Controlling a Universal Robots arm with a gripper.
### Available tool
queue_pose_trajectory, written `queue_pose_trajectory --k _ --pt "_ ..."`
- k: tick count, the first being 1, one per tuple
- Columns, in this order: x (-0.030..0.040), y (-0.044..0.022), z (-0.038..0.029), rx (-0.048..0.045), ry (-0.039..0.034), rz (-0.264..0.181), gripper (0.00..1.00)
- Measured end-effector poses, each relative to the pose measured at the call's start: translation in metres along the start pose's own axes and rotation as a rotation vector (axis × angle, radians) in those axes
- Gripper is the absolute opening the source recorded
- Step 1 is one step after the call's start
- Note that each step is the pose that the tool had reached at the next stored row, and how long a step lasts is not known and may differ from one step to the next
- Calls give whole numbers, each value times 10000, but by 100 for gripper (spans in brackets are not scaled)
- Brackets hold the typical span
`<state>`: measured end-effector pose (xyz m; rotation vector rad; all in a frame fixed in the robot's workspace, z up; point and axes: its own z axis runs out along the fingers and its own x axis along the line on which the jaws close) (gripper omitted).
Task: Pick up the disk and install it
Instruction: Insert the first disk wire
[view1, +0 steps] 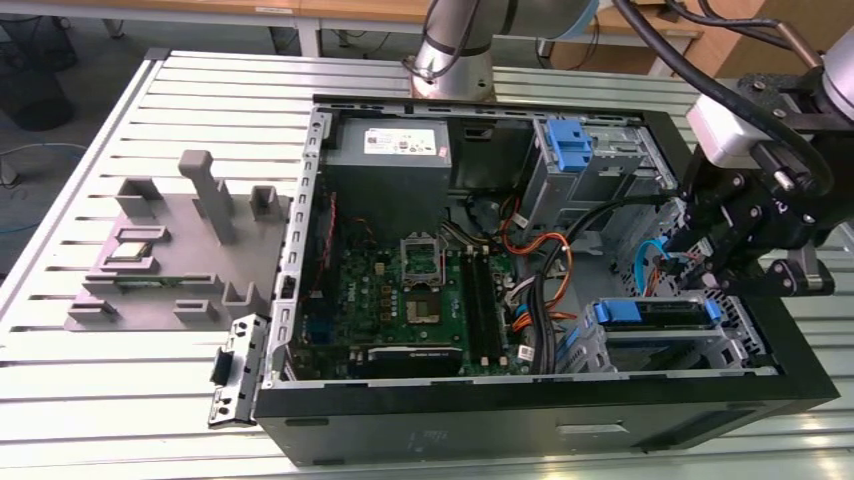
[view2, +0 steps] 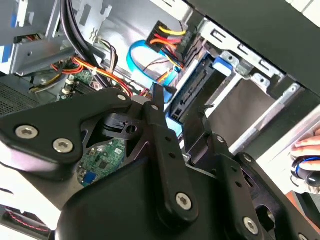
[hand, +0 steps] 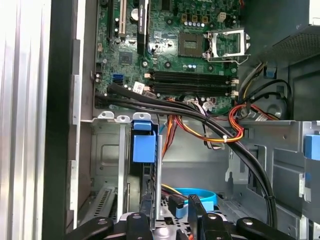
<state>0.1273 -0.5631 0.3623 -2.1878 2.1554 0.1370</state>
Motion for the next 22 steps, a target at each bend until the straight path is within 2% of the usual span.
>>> queue_pose_trajectory --k 5,10,11,12,13,15,16,17,22 --pt "-1 -16 78 -26 -1 4 42" --pt "-1 -17 79 -30 1 3 42" --pt "-1 -17 79 -30 0 3 41" --pt "-1 -17 79 -31 0 3 35" --pt "-1 -17 79 -31 0 4 35" --pt "-1 -17 79 -31 1 4 23" --pt "-1 -17 79 -32 0 4 23" --pt "-1 -17 79 -32 1 3 17" --pt "0 -17 80 -33 0 4 16"
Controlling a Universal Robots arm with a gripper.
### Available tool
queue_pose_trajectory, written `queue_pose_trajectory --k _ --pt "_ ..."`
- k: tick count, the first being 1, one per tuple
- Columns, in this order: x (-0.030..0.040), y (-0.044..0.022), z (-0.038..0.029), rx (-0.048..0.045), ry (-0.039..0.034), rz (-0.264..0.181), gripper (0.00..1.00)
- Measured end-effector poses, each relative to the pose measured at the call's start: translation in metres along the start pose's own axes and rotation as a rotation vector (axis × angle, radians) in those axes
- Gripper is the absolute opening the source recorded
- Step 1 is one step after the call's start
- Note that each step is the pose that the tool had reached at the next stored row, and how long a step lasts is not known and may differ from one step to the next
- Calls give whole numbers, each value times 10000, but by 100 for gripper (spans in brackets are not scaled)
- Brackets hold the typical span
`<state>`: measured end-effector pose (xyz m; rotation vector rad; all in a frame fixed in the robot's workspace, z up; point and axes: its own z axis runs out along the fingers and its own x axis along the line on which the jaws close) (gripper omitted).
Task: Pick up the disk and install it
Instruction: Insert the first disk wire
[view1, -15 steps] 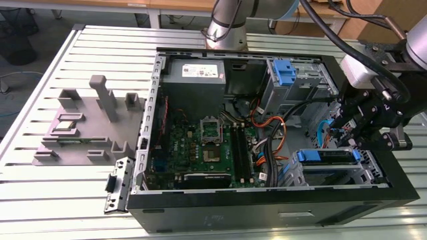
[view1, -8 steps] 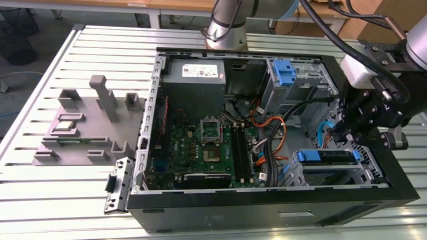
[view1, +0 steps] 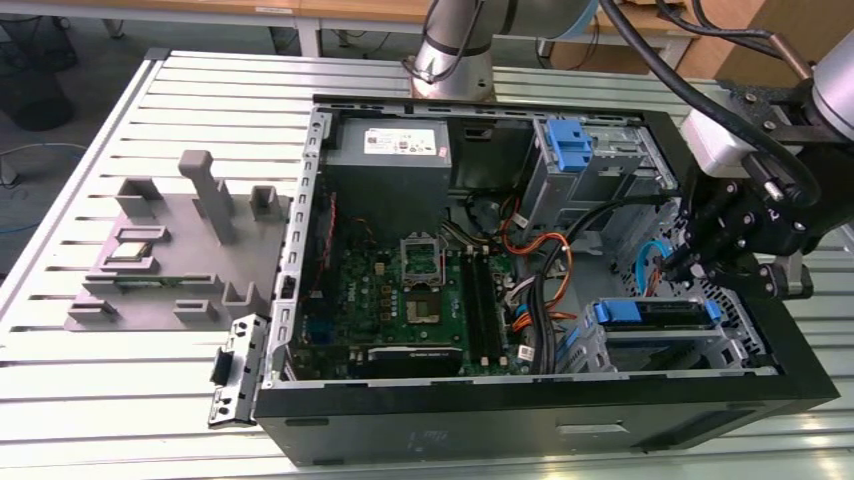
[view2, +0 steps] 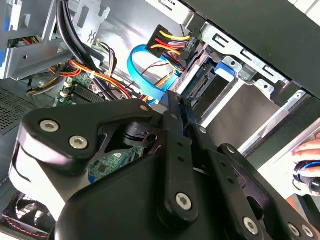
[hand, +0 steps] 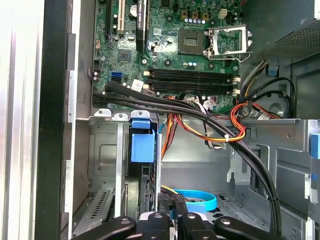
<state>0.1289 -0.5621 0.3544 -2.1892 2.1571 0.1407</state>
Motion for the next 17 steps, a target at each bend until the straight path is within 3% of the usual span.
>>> queue_pose_trajectory --k 6,10,14,17 --pt "95 8 -3 28 0 -3 16" --pt "149 34 29 121 0 -14 16" --pt "159 95 69 232 5 -26 16" --pt "163 105 101 336 5 -38 16"
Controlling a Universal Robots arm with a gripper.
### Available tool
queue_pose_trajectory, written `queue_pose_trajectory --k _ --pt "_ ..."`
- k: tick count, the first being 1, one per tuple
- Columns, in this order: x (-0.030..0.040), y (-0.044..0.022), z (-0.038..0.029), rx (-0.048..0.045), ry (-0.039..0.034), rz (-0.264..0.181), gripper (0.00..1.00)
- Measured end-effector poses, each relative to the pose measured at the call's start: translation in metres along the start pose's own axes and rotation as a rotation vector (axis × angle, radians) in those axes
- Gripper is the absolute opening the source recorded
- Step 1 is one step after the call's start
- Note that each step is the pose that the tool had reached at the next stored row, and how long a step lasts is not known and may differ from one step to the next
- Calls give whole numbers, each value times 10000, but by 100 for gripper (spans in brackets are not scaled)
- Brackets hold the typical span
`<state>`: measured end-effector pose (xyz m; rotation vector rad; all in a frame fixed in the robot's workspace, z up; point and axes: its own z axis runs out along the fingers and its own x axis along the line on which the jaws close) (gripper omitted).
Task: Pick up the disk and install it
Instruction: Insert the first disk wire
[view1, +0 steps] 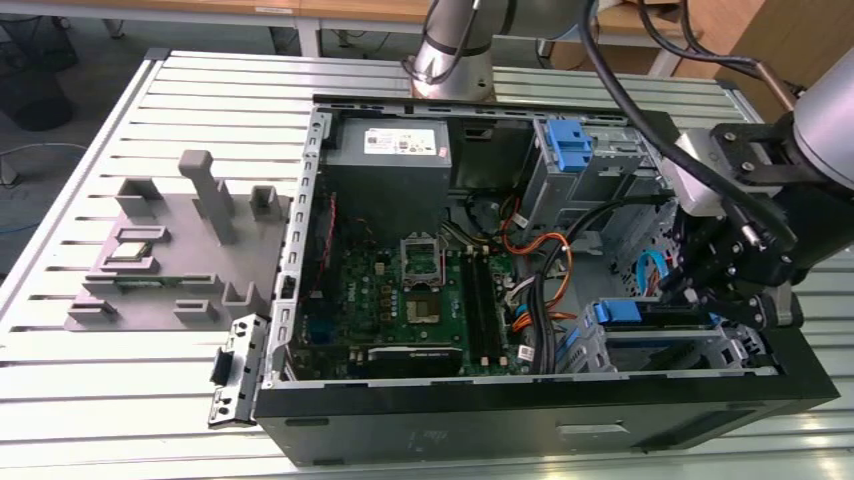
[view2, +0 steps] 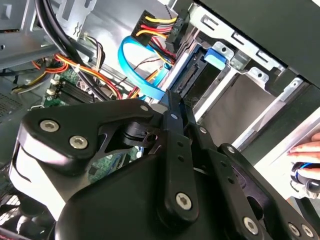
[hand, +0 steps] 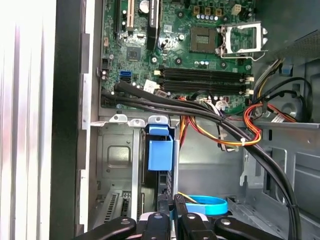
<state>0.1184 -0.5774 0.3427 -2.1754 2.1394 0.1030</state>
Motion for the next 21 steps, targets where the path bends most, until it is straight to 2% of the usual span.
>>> queue_pose_trajectory --k 3,6,15,21 --pt "2 7 26 121 3 -14 16" --pt "4 22 40 196 5 -24 16" --pt "7 49 73 280 11 -35 16" --pt "9 52 87 289 10 -39 16"
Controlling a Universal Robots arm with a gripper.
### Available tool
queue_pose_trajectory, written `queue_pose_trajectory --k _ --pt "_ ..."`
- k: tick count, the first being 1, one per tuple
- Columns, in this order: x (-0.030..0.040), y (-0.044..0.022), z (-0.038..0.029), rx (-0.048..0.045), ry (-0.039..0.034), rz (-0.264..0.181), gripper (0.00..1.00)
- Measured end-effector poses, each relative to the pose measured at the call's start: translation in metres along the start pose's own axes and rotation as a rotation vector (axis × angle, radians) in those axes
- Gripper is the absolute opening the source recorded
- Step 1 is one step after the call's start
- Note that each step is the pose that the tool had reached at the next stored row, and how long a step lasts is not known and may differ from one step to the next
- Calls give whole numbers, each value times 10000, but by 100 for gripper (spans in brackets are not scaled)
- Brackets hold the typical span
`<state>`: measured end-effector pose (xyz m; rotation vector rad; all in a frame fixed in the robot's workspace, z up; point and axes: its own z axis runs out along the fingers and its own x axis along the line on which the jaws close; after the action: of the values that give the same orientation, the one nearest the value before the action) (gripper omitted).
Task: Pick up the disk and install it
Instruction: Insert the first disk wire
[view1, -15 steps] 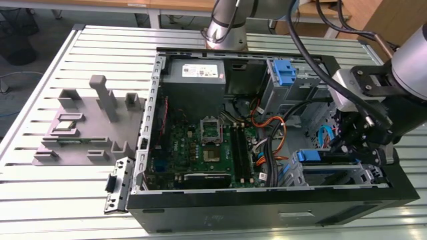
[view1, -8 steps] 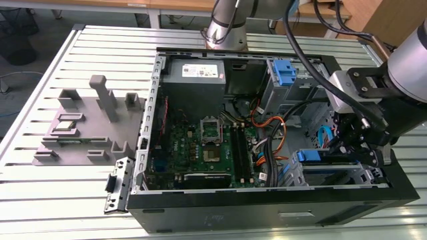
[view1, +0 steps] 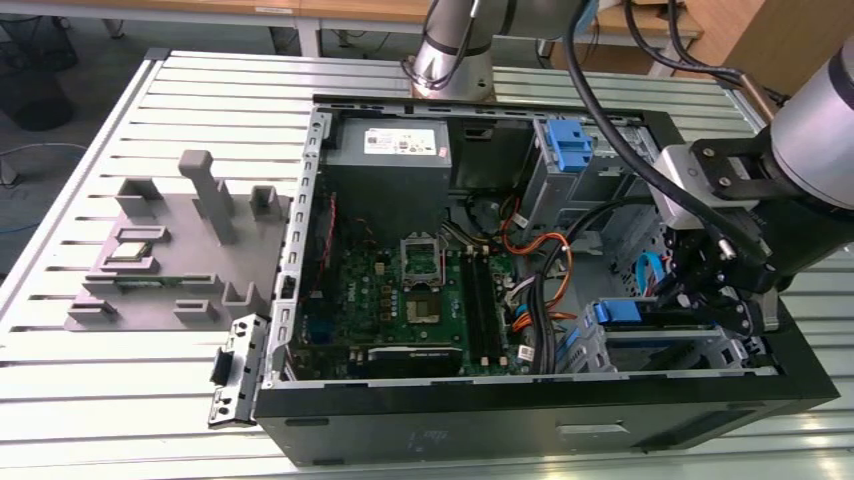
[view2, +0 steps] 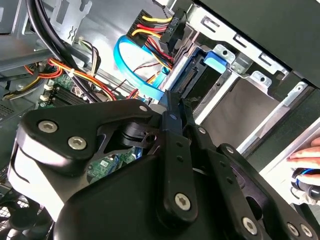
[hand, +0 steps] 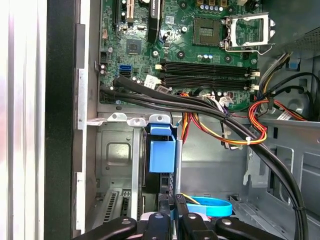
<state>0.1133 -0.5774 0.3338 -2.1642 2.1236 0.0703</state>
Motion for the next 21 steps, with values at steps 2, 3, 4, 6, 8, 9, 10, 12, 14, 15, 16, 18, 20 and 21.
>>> queue_pose_trajectory --k 2,3,4,6,8,9,10,12,14,15,16,18,20,21 --pt "0 0 -1 0 -1 1 16" --pt "-1 0 -7 0 -6 1 16" --pt "-3 -1 -21 0 -9 1 16" --pt "-5 -2 -45 0 -4 1 16" --pt "-5 -2 -47 0 -6 1 16" --pt "-5 -2 -47 7 -4 0 16" --pt "-3 0 -46 39 0 -2 16" --pt "-2 7 -36 159 5 -17 16" --pt "-1 16 -28 237 14 -26 16" --pt "0 20 -26 258 21 -28 16" --pt "-1 25 -26 274 25 -31 16" --pt "-1 38 -26 298 32 -34 16" --pt "-1 45 -23 314 43 -37 16" --pt "-1 46 -22 320 51 -38 16"
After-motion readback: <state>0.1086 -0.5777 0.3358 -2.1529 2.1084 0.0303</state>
